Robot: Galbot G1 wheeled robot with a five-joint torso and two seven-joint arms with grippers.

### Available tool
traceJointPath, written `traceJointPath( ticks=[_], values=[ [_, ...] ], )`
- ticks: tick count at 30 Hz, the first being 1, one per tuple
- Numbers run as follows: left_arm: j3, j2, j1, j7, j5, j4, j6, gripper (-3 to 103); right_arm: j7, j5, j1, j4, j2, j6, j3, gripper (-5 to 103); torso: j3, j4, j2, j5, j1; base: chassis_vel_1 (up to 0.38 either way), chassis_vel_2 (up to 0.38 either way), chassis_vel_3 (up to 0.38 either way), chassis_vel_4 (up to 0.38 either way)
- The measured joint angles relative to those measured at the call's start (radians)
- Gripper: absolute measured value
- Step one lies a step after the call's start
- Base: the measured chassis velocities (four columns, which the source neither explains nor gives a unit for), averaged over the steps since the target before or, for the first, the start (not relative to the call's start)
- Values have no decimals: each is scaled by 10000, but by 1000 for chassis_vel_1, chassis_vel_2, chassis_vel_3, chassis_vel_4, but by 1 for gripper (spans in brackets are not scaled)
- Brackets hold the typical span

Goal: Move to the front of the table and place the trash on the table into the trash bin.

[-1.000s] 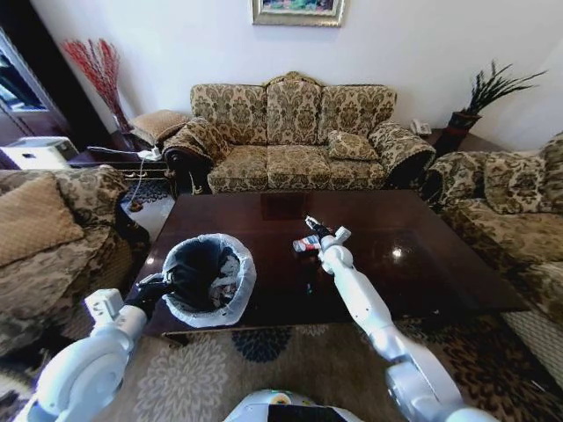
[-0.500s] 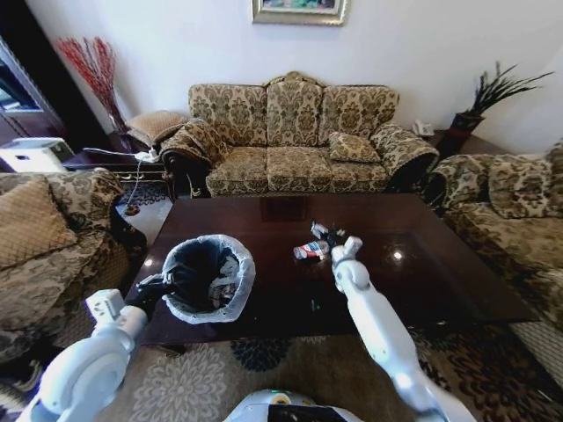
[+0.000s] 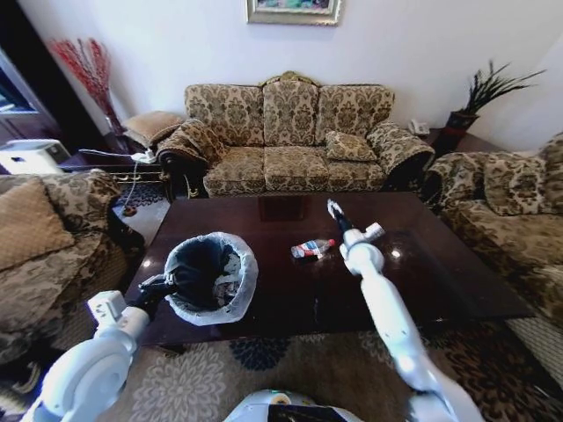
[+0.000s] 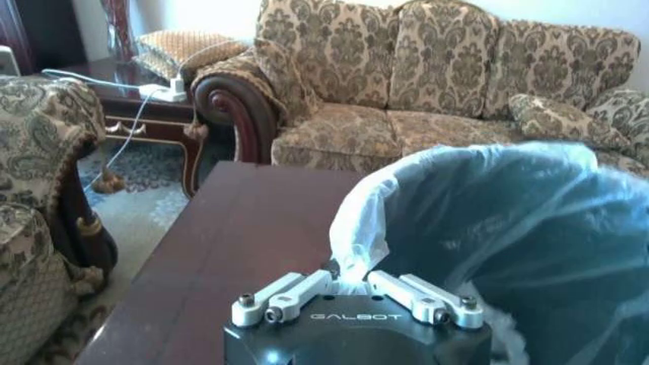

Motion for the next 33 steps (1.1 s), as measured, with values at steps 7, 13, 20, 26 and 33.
traceJointPath(
  ticks=[7, 13, 20, 26, 33],
  values=[
    [-18, -93, 177, 16, 21, -192, 0, 0, 0, -50, -178, -515, 956, 390, 112, 100, 1, -3, 0, 14, 2, 0, 0, 0, 0],
    [-84, -190, 211, 8, 84, -194, 0, 0, -4, -2973, -1326, 777, 440, -552, -194, 100, 1, 0, 0, 12, 0, 0, 0, 0, 0],
    [71, -402, 150, 39, 192, -224, 0, 0, -10, -5861, -948, 992, -2765, 149, -1028, 100, -1, -5, 0, 15, -1, 0, 0, 0, 0],
    [619, -536, -211, 113, 361, -58, -24, 0, -11, -4950, -406, 661, -5741, 1044, -3214, 100, 0, -9, 0, 2, 2, 0, 0, 0, 0],
    [1196, -1286, -383, 277, 896, 89, -194, 0, -11, -5794, 233, 15, -6034, 1643, -5374, 100, 0, 0, 1, 9, -1, 0, 0, 0, 0]
  ],
)
